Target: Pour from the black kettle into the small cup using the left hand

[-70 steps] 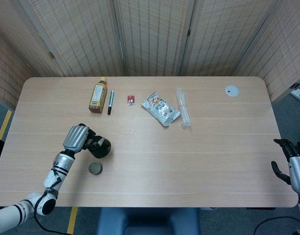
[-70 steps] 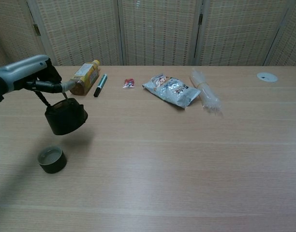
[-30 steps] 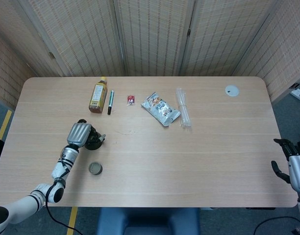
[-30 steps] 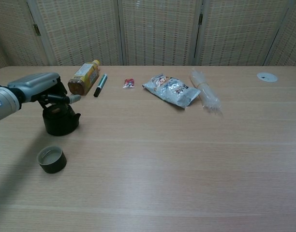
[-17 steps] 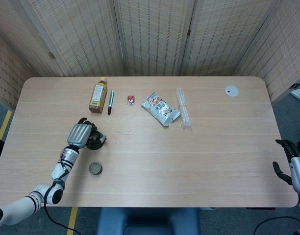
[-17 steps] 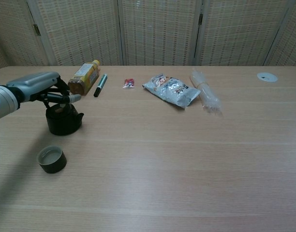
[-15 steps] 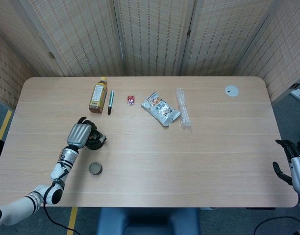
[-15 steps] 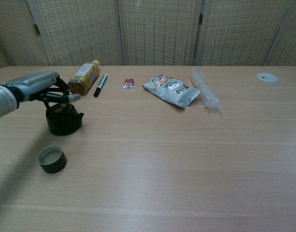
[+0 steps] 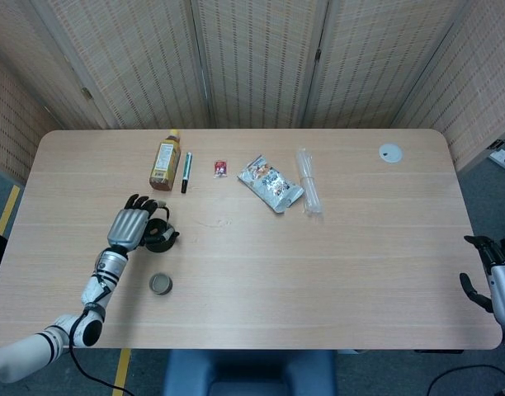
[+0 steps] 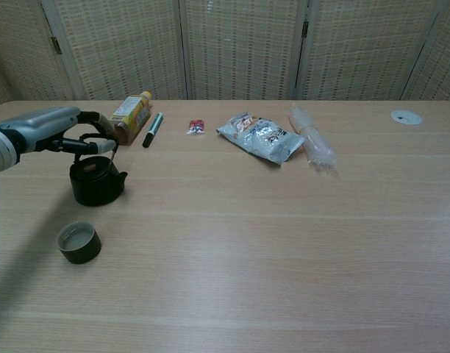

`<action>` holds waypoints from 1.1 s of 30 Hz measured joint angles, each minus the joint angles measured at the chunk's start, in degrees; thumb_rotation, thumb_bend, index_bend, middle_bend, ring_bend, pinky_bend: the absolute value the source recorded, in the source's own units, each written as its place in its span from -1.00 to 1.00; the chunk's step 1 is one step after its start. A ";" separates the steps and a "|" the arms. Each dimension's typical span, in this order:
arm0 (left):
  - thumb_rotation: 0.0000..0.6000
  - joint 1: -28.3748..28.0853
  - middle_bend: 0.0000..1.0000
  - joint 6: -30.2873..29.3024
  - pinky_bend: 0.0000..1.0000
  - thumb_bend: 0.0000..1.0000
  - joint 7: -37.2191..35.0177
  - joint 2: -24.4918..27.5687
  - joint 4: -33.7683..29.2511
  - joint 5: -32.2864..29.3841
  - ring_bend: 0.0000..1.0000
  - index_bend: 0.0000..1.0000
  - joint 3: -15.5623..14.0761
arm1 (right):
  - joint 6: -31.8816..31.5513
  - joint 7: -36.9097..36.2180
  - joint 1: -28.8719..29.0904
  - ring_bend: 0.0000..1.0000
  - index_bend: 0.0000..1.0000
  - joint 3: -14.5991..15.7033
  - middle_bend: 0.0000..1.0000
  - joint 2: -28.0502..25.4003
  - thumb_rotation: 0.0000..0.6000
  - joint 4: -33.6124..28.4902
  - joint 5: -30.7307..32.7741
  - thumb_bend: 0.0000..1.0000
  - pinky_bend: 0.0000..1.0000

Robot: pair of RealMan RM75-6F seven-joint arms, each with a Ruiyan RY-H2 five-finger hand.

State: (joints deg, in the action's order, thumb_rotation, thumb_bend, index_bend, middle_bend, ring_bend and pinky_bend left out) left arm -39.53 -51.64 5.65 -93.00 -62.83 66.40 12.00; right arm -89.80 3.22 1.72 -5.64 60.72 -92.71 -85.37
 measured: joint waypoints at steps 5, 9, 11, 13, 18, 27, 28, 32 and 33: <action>-0.27 1.01 -0.56 -2.01 -0.91 -0.37 0.48 1.03 -2.18 -0.69 -0.77 -0.52 0.41 | 0.21 -0.04 0.02 -0.24 -0.57 -0.10 -0.44 -0.10 1.00 0.06 0.29 -0.25 -0.87; 0.19 2.31 -0.56 -4.56 -0.91 -0.32 0.46 2.53 -5.18 -0.83 -0.76 -0.42 0.81 | 1.45 -0.08 0.25 -0.25 -0.57 0.12 -0.44 -0.55 1.00 -0.04 0.56 -0.25 -0.87; 0.67 3.28 -0.54 -5.93 -0.91 -0.27 0.63 3.91 -7.60 -1.13 -0.75 -0.41 1.01 | 2.47 -0.28 0.48 -0.29 -0.57 0.36 -0.44 -1.10 1.00 -0.14 0.64 -0.25 -0.87; 0.95 4.57 -0.52 -7.66 -0.91 -0.21 1.18 5.60 -10.61 -1.61 -0.74 -0.40 1.12 | 3.24 -0.83 0.68 -0.40 -0.57 0.55 -0.46 -1.62 1.00 -0.22 0.67 -0.25 -0.87; 1.00 8.96 -0.46 -14.06 -0.92 -0.13 3.84 10.13 -17.57 -2.10 -0.70 -0.36 0.42 | 5.99 -4.93 1.32 -0.71 -0.57 1.48 -0.55 -3.17 1.00 -0.33 0.31 -0.25 -0.89; 1.00 18.90 -0.42 -26.98 -0.93 -0.13 5.17 18.22 -26.10 2.35 -0.68 -0.31 -3.53 | 7.08 -11.73 2.05 -0.72 -0.57 2.68 -0.56 -3.50 1.00 2.36 -1.97 -0.25 -0.91; 1.00 20.05 -0.42 -28.30 -0.93 -0.13 5.21 19.24 -27.07 3.23 -0.68 -0.30 -4.16 | 6.69 -11.98 1.94 -0.71 -0.57 2.70 -0.56 -3.22 1.00 2.57 -2.07 -0.25 -0.91; 1.00 23.36 -0.42 -32.10 -0.95 -0.13 5.45 21.69 -29.42 6.53 -0.68 -0.30 -6.54 | 4.70 -12.83 0.90 -0.66 -0.57 2.91 -0.56 -1.82 1.00 3.39 -2.29 -0.25 -0.91; 1.00 24.10 -0.42 -32.88 -0.96 -0.13 5.73 22.10 -29.84 7.19 -0.68 -0.30 -7.13 | 4.46 -12.88 0.63 -0.66 -0.57 3.07 -0.56 -1.55 1.00 3.58 -2.32 -0.25 -0.91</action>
State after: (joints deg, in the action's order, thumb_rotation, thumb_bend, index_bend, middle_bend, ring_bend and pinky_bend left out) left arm -15.44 -84.52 11.38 -70.90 -92.67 73.59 4.87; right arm -85.34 -9.67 2.35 -2.58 59.17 -89.13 -87.69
